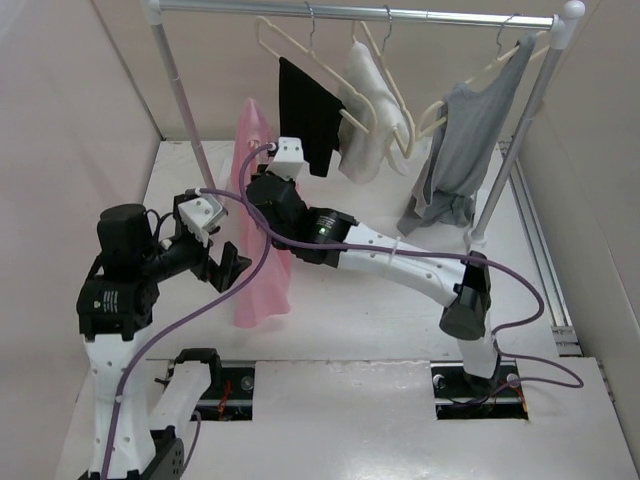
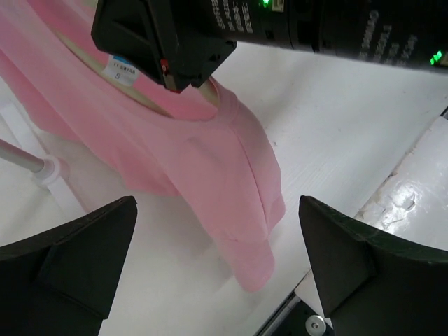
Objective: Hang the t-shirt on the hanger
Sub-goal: Hang the hanger with tshirt onto the clothesline
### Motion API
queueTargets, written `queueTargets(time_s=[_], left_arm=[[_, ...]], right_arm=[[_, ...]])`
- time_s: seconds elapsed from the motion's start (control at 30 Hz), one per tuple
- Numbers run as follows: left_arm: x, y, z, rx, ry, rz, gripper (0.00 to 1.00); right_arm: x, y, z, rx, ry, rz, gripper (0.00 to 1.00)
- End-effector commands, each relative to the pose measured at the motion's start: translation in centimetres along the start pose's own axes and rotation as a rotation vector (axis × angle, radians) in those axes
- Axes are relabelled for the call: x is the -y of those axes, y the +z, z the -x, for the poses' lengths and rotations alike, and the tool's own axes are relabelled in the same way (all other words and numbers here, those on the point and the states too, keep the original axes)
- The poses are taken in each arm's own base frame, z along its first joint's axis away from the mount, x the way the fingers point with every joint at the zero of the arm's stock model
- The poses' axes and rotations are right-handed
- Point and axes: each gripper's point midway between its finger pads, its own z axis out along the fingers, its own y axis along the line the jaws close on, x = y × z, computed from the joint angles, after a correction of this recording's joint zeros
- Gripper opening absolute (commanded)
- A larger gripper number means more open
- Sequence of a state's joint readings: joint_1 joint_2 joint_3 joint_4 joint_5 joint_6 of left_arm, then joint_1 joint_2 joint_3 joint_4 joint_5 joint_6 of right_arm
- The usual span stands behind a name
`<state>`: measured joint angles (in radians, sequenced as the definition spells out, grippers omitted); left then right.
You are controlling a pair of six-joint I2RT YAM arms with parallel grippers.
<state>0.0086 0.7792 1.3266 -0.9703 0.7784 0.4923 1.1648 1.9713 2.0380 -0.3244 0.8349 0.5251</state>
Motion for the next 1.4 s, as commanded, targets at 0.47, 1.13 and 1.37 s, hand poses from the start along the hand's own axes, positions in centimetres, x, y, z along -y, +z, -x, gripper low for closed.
queueTargets(time_s=[0.47, 1.13, 1.37], left_arm=[[-5.7, 6.1, 0.0, 0.054, 0.244, 0.057, 1.0], [-10.3, 8.3, -1.5, 0.13, 0.297, 0.338, 0.69], [-11.1, 7.9, -1.5, 0.134, 0.26, 0.4, 0.09]], right_arm=[[-4.6, 3.4, 3.3, 0.217, 0.197, 0.027, 0.0], [-8.3, 2.5, 1.9, 0.165, 0.175, 0.271, 0.0], [-8.1, 1.9, 1.9, 0.149, 0.204, 0.281, 0.0]])
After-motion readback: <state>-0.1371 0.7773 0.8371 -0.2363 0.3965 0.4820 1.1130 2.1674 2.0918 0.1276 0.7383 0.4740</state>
